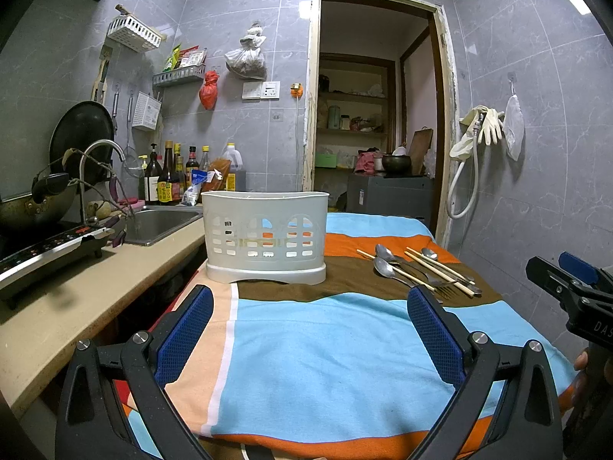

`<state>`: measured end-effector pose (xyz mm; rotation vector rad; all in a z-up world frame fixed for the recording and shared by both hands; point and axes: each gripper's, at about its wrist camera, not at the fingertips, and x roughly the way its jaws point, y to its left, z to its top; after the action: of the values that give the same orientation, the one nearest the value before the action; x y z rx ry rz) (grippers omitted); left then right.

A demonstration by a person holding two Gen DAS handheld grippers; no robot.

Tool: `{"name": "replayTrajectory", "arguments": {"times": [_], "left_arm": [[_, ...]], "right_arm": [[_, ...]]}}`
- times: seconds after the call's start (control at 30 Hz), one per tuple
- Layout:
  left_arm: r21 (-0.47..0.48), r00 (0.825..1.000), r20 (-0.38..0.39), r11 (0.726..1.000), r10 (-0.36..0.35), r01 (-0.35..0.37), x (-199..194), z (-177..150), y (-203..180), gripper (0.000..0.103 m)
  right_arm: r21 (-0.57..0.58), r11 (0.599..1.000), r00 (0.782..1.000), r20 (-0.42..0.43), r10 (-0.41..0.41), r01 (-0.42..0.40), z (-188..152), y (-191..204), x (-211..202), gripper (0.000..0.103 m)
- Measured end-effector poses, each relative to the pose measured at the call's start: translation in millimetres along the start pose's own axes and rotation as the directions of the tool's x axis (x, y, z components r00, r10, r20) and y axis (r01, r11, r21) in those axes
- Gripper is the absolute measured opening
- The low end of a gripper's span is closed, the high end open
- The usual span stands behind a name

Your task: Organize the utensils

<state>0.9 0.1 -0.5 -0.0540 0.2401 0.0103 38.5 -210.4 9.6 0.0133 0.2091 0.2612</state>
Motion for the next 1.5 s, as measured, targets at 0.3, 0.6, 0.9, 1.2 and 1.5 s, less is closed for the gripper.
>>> {"name": "replayTrajectory", "arguments": {"times": [0.3,0.6,0.9,1.2,1.5], "left_arm": [[0.000,1.000,0.000,1.000,-0.001,0.001,0.0,-0.1,-0.3,0.099],[0.000,1.000,0.000,1.000,-0.001,0.001,0.0,-0.1,-0.4,0.099],[0.001,1.000,-0.001,1.000,0.001,-0.001,0.2,-0.2,-0.6,0.099],[0.002,1.000,-0.003,1.000,0.001,-0.001,0.5,-0.2,-0.6,0.099],[0.010,1.000,0.007,1.000,0.006,-0.006,2.9,1.4,-1.9,0.099]], "right_arm": [[0.001,1.000,1.000,-0.001,0.001,-0.001,0.1,-0.5,0.2,0.103],[0.002,1.000,1.000,-0.002,0.001,-0.001,0.2,-1.2,0.8,0.103],[0.002,1.000,1.000,-0.003,0.001,-0.001,0.1,-1.2,0.8,0.103],[0.003,1.000,1.000,-0.004,0.001,-0.001,0.3,-1.0,0.5,0.103],[0.002,1.000,1.000,0.006,-0.011,0.011,-1.2,-2.9,2.6,0.103]]}}
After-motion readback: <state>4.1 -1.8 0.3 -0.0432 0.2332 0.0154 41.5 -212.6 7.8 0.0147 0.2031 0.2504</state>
